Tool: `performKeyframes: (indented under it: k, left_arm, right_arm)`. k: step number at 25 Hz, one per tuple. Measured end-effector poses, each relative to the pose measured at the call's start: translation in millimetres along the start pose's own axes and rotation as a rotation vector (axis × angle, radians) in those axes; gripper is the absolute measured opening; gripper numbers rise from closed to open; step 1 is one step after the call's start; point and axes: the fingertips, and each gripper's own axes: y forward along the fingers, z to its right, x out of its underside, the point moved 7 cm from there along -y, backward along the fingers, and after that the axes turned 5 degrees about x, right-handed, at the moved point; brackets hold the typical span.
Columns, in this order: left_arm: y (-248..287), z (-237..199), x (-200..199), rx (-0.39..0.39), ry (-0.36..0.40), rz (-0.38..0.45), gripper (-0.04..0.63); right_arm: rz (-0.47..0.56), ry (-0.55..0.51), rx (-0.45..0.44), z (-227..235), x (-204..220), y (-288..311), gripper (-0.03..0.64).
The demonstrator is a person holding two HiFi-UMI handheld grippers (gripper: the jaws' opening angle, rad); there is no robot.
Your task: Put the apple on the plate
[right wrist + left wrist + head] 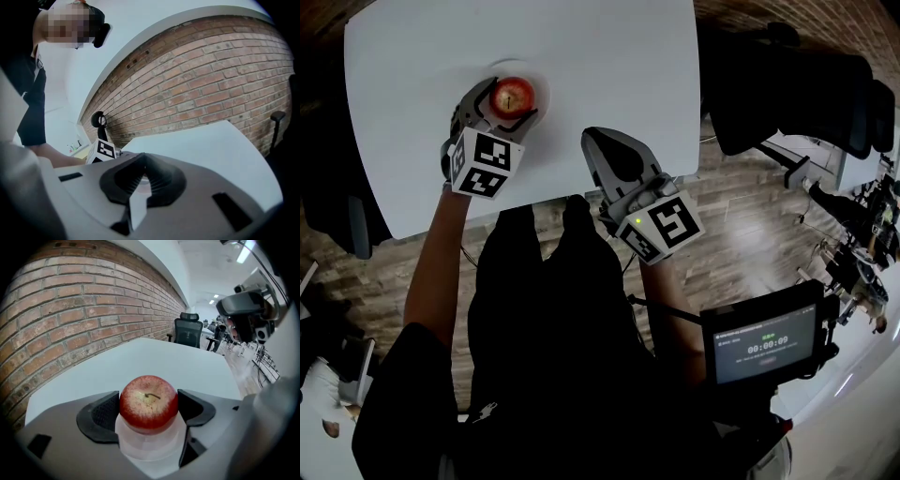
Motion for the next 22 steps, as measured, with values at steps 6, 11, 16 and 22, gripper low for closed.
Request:
performKeyframes:
  k: [6,11,16,22]
  left_arm:
    - [2.2,0.5,2.3,-0.013,0.017,-0.014,0.393]
    - [2.7,3.6,0.4,-0.023,0.041,-0.024,0.393]
    - [3.4,2.2,0.1,-0.021,0.037,-0.013,0.393]
    - [3.9,2.0,0.1,-0.01,0.036,-0.011,0.393]
  right_arm:
    - [-0.003,0.003,0.005,1.1,0.3,-0.4,0.003]
    - [-0.004,0.005,0.003,0.0,0.7,-0.5,0.003]
    - [-0.001,0.007,0.006,0.4,0.2,-0.9,0.003]
    - [-0.002,0.01,0.013,2.4,0.8,-3.1,0.003]
